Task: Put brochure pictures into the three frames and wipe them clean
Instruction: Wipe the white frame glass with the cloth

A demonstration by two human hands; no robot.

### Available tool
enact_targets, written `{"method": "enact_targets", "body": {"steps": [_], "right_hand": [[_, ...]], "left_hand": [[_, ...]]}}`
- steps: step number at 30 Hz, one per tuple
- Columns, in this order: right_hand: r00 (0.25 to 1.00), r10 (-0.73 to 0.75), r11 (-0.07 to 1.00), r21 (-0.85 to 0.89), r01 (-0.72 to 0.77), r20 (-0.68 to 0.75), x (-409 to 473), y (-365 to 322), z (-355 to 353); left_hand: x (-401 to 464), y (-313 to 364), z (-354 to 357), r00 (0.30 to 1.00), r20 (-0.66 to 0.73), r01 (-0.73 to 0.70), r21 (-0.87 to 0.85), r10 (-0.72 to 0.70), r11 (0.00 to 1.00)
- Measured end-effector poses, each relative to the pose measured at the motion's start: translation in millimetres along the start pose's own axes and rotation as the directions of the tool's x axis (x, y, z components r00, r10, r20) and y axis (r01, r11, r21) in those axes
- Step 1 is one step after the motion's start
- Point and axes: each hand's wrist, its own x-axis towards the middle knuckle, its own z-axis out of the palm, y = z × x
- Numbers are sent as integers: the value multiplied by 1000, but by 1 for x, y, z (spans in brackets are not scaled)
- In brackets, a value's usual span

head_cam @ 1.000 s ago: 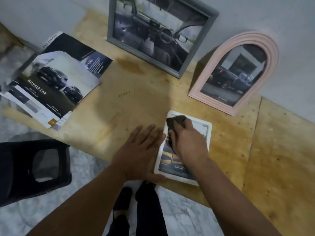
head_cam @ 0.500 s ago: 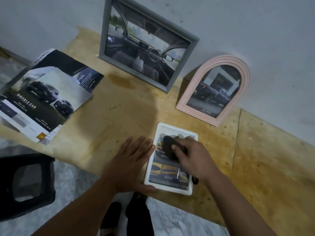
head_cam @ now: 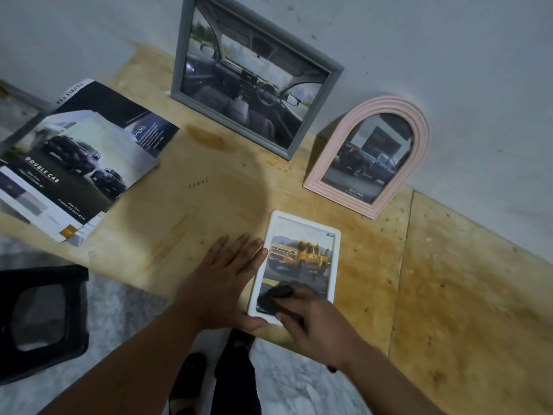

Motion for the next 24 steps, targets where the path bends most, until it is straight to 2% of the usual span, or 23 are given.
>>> {"method": "enact_targets", "body": {"steps": [2, 4, 6, 8, 10, 12, 14, 16, 17, 19, 21, 24], "right_hand": [[997, 74, 987, 142, -77, 29, 20, 5, -31], [968, 198, 969, 182, -169, -155, 47, 14, -59], [918, 208, 977, 39, -208, -338, 69, 21, -69], [916, 196, 940, -198, -276, -349, 81, 23, -53], [916, 205, 877, -350, -328, -344, 75, 23, -22], [939, 125, 865, -428, -262, -320, 49, 18, 6], [965, 40, 897, -416, -149, -258, 14, 13, 25], [994, -2, 937, -347, -36, -109, -10, 11, 29], [999, -3, 961, -275, -8, -39, -14, 9, 20], [1000, 8, 994, -106, -7, 13, -5, 10, -6], [993, 68, 997, -15, -70, -97, 16, 18, -33], [911, 181, 967, -101, -233, -369, 50, 37, -54]], "left_hand": [[0, -1, 1, 1000, 12, -3, 4, 3, 1000], [0, -1, 1, 1000, 8, -7, -2, 7, 1000], [-1, -2, 2, 1000, 9, -5, 3, 5, 1000], [0, -2, 3, 1000, 21, -5, 12, 4, 1000], [1, -2, 3, 1000, 28, -1, 16, 1, 1000], [0, -2, 3, 1000, 24, 2, 13, -3, 1000], [0, -1, 2, 1000, 12, 0, 11, 0, 1000], [-1, -1, 2, 1000, 1, 1, 2, -1, 1000], [-1, -1, 1, 1000, 0, 2, -2, -2, 1000], [0, -1, 0, 1000, 14, -3, 1, 3, 1000], [1, -1, 0, 1000, 27, 1, 3, -1, 1000], [0, -2, 1, 999, 42, 2, 8, -2, 1000]]}}
